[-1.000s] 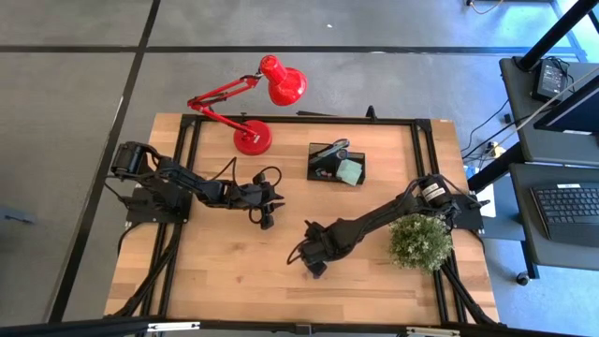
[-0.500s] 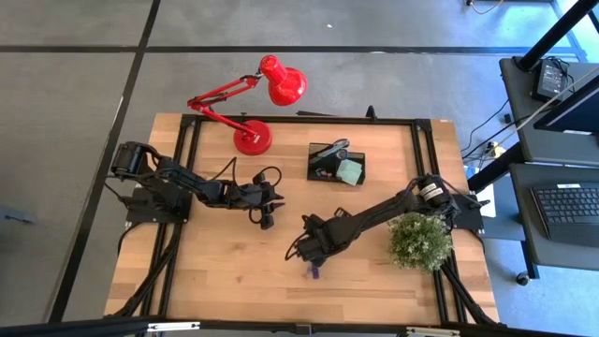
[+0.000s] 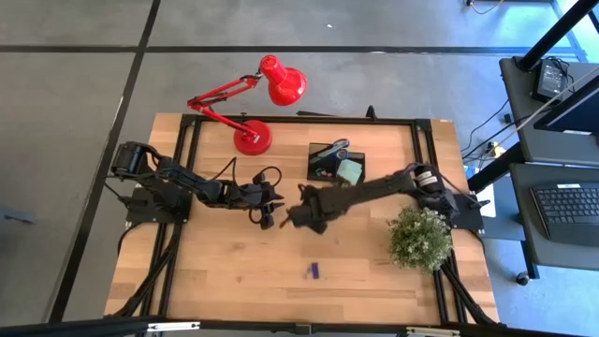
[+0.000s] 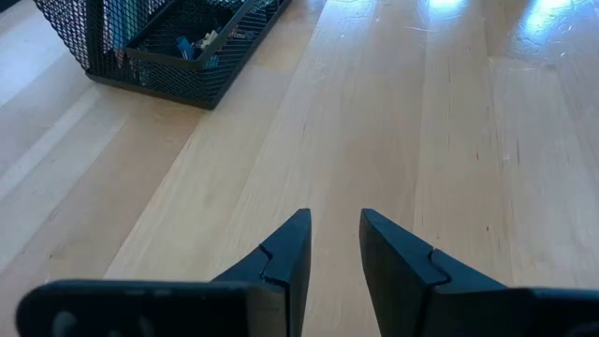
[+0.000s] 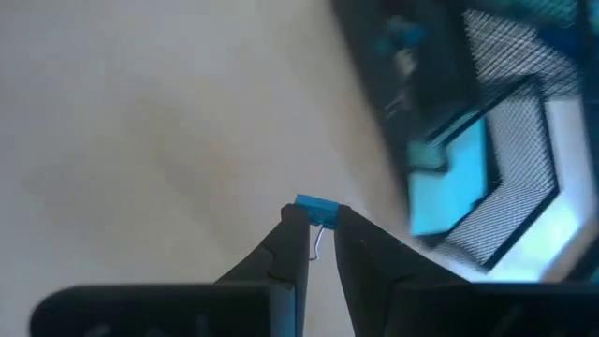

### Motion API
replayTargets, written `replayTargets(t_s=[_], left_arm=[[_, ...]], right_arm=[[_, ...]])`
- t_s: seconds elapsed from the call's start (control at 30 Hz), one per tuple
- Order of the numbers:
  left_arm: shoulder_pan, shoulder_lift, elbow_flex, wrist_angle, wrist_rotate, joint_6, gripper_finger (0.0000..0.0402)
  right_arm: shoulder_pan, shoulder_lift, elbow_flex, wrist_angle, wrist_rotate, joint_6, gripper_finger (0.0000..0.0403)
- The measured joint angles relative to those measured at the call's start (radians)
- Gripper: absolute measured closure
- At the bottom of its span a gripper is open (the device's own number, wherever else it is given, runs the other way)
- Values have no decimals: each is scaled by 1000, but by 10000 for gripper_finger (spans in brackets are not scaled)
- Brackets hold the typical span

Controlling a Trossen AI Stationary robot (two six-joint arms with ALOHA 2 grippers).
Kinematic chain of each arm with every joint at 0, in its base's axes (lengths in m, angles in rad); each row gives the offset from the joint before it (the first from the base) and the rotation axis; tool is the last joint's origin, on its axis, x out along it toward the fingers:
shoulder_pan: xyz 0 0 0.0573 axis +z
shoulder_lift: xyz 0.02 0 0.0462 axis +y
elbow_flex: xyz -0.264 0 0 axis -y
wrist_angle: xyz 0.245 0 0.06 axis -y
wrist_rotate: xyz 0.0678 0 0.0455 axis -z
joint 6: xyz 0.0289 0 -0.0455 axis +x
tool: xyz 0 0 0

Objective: Pick and place office supplies into organizer
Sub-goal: Put the top blue binder clip into the black desk organizer

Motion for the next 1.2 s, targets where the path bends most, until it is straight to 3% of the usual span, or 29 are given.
replayTargets(t_s=[0.2, 0.43, 0.6, 1.2], left_arm=[[0, 0, 0, 0, 0, 0, 313], [0, 0, 0, -20, 0, 0, 313], [0, 0, 0, -56, 0, -25, 313], [0, 0, 0, -96, 0, -52, 313]], right_arm=[[-112, -1, -1, 8, 87, -78, 348], [-206, -2, -1, 109, 91, -188, 348], [-235, 4, -1, 174, 89, -260, 348], [-265, 46, -3, 221, 87, -290, 348]])
